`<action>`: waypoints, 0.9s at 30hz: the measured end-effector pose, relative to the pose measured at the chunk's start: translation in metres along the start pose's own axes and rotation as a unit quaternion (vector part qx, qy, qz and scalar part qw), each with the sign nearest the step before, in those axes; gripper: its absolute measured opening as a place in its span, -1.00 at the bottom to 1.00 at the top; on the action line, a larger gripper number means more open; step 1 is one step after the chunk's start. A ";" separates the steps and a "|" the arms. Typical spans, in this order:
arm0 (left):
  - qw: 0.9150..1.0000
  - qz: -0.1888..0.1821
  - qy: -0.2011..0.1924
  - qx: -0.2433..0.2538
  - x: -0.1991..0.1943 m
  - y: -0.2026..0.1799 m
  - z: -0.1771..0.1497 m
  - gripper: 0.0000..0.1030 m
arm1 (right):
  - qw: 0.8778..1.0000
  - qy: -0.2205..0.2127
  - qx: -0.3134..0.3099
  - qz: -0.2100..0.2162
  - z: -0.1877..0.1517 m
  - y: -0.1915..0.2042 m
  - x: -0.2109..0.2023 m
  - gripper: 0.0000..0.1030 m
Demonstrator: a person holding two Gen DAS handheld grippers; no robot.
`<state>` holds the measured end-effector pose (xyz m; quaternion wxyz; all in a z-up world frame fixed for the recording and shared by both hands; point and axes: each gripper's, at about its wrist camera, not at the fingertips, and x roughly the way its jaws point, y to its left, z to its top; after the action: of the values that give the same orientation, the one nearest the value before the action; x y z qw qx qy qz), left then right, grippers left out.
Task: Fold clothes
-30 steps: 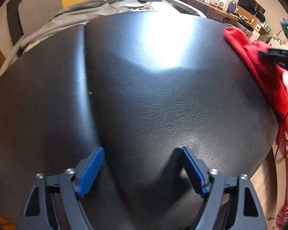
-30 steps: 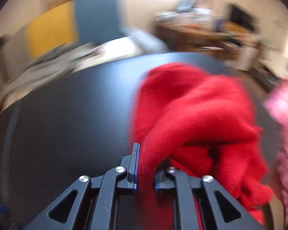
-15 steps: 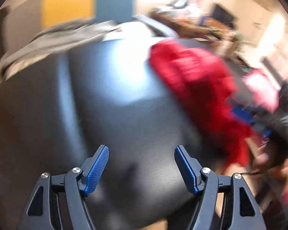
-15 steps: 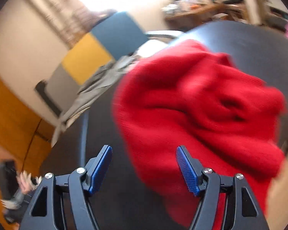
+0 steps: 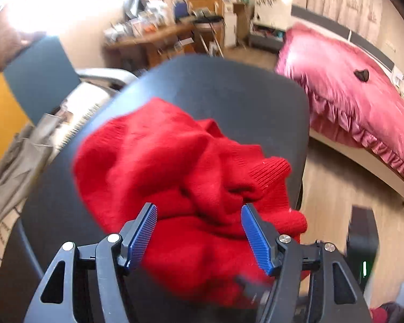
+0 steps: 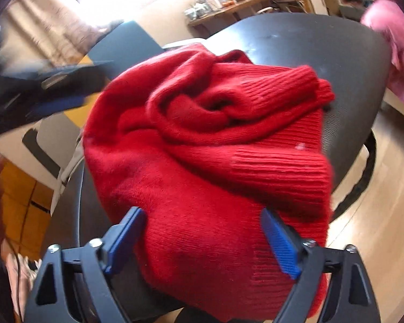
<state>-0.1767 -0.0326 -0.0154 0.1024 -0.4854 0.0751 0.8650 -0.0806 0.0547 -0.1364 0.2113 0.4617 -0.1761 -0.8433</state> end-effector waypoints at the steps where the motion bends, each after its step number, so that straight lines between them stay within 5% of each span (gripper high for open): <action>1: 1.000 0.013 0.018 -0.003 0.022 -0.005 0.026 0.30 | 1.000 0.000 -0.008 0.000 -0.002 0.004 0.001 0.86; 3: 0.998 0.031 0.053 -0.014 0.058 -0.009 0.067 0.24 | 1.000 -0.002 -0.020 0.001 -0.005 0.008 0.003 0.93; 9: 0.995 0.002 0.090 -0.037 0.129 0.000 0.098 0.17 | 0.999 -0.007 -0.049 -0.008 -0.020 0.003 -0.004 1.00; 10: 0.995 0.000 0.091 -0.035 0.129 0.002 0.092 0.00 | 0.998 -0.007 -0.054 -0.012 -0.022 0.003 -0.006 1.00; 11: 0.995 -0.003 0.093 -0.034 0.129 0.004 0.087 -0.66 | 0.998 -0.007 -0.057 -0.014 -0.024 0.003 -0.007 1.00; 13: 0.994 -0.029 0.088 -0.057 0.119 0.018 0.075 -0.75 | 0.998 -0.005 -0.063 -0.017 -0.026 0.003 -0.011 1.00; 17: 0.986 -0.091 -0.004 -0.138 0.038 0.079 0.043 -0.81 | 0.997 -0.004 -0.076 -0.022 -0.033 0.008 -0.015 1.00; 21: 0.959 -0.125 -0.093 -0.237 -0.069 0.167 -0.044 -0.82 | 0.994 -0.007 -0.098 -0.039 -0.043 0.015 -0.018 1.00; 24: 0.943 -0.112 -0.094 -0.298 -0.110 0.214 -0.141 -0.87 | 0.992 -0.010 -0.116 -0.057 -0.051 0.022 -0.020 1.00; 27: 0.937 -0.066 -0.064 -0.338 -0.115 0.246 -0.229 -0.91 | 0.988 -0.011 -0.136 -0.073 -0.060 0.028 -0.022 1.00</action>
<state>0.0090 -0.3355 -0.0281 -0.0063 -0.4389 -0.2601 0.8600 -0.0138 0.0357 -0.1375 0.2080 0.4311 -0.0274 -0.8776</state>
